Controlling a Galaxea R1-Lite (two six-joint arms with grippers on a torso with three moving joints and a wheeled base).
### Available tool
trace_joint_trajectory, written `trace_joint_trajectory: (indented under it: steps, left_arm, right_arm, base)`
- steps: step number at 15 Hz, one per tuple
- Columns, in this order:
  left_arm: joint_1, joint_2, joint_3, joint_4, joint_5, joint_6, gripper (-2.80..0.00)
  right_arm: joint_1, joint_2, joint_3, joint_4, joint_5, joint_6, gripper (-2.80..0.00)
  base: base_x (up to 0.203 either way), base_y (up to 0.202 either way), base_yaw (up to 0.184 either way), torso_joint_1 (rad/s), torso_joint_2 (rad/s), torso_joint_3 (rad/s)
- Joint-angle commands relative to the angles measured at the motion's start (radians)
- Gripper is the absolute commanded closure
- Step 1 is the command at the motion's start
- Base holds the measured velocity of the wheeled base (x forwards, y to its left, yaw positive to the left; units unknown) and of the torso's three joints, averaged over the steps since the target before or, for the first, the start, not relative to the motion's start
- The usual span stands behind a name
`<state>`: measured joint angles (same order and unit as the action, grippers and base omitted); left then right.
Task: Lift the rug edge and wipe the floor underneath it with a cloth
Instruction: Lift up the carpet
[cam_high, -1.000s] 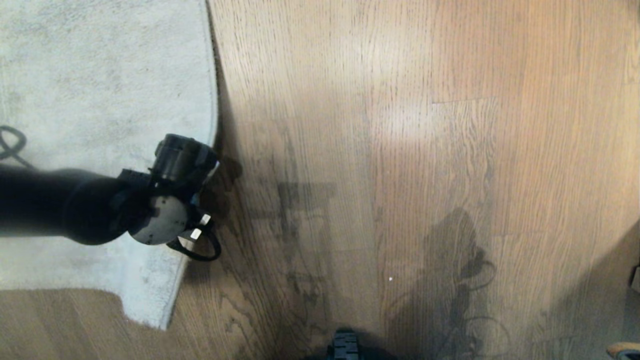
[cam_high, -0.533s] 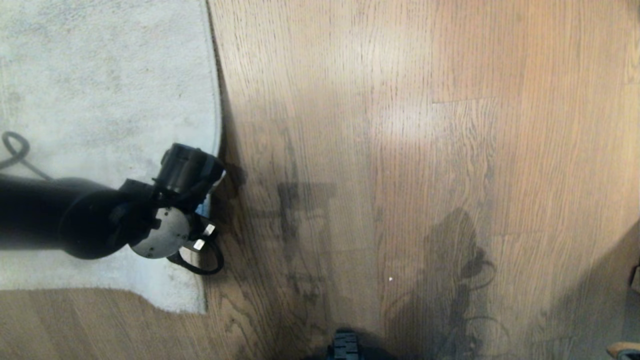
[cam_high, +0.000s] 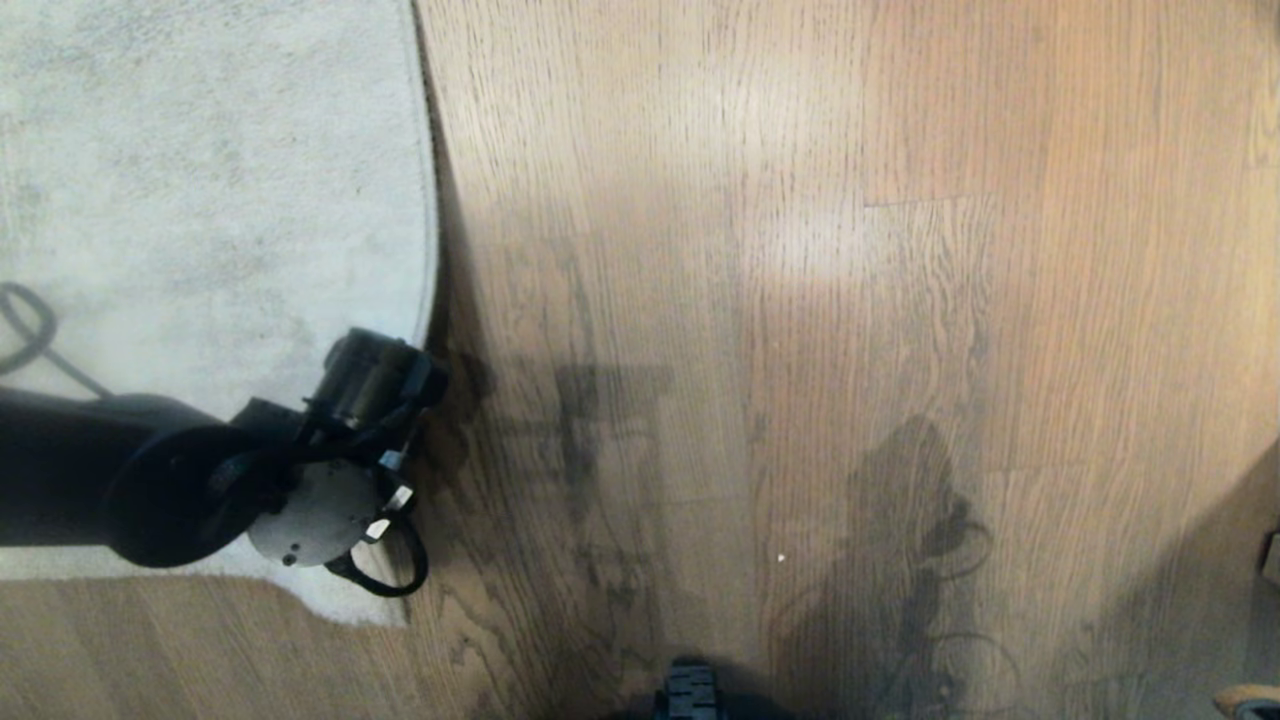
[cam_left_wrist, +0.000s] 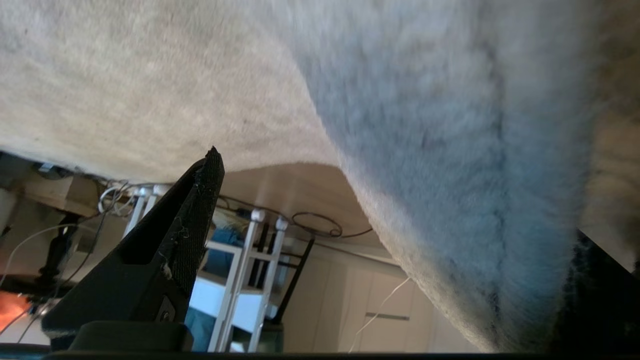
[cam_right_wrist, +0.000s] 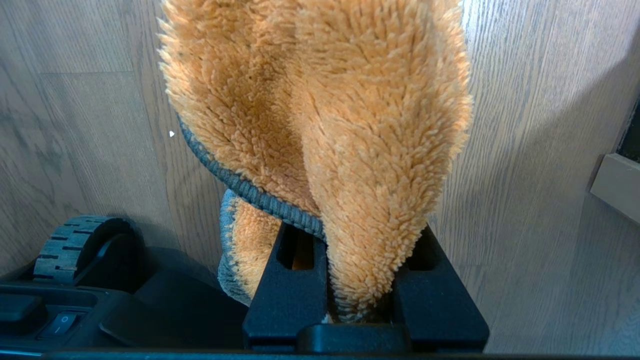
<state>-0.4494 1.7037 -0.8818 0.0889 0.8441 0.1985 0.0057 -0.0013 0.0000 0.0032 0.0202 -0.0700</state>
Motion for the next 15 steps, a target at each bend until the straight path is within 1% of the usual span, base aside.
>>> trace_joint_trajectory:
  steps: [1, 3, 5, 6, 10, 15]
  left_arm:
    - [0.003, -0.023, 0.037, 0.001, 0.013, 0.001, -2.8]
    - [0.001, -0.027, 0.057, 0.0, 0.025, 0.001, -2.8]
    - [-0.01, -0.027, 0.071, 0.0, 0.064, 0.0, -2.8]
    - [-0.017, -0.028, 0.084, 0.0, 0.069, -0.002, -2.8]
    - [-0.025, -0.044, 0.155, -0.012, 0.067, -0.005, -2.8]
    - [-0.02, -0.042, 0.172, -0.034, 0.067, -0.007, -2.8]
  right_arm:
    - [0.0, 0.001, 0.0, 0.0, 0.001, -0.001, 0.0]
    - [0.0, 0.001, 0.0, 0.0, 0.001, -0.001, 0.0]
    - [0.0, 0.001, 0.0, 0.0, 0.001, -0.001, 0.0]
    - [0.0, 0.001, 0.0, 0.0, 0.001, -0.001, 0.0]
    - [0.0, 0.001, 0.0, 0.0, 0.001, -0.001, 0.0]
    - [0.0, 0.001, 0.0, 0.0, 0.001, -0.001, 0.0]
  base:
    - [0.0, 0.0, 0.0, 0.0, 0.0, 0.0]
    - [0.0, 0.0, 0.0, 0.0, 0.0, 0.0]
    - [0.0, 0.0, 0.0, 0.0, 0.0, 0.0]
    - [0.0, 0.0, 0.0, 0.0, 0.0, 0.0]
    - [0.0, 0.0, 0.0, 0.0, 0.0, 0.0]
    - [0.0, 0.0, 0.0, 0.0, 0.0, 0.0]
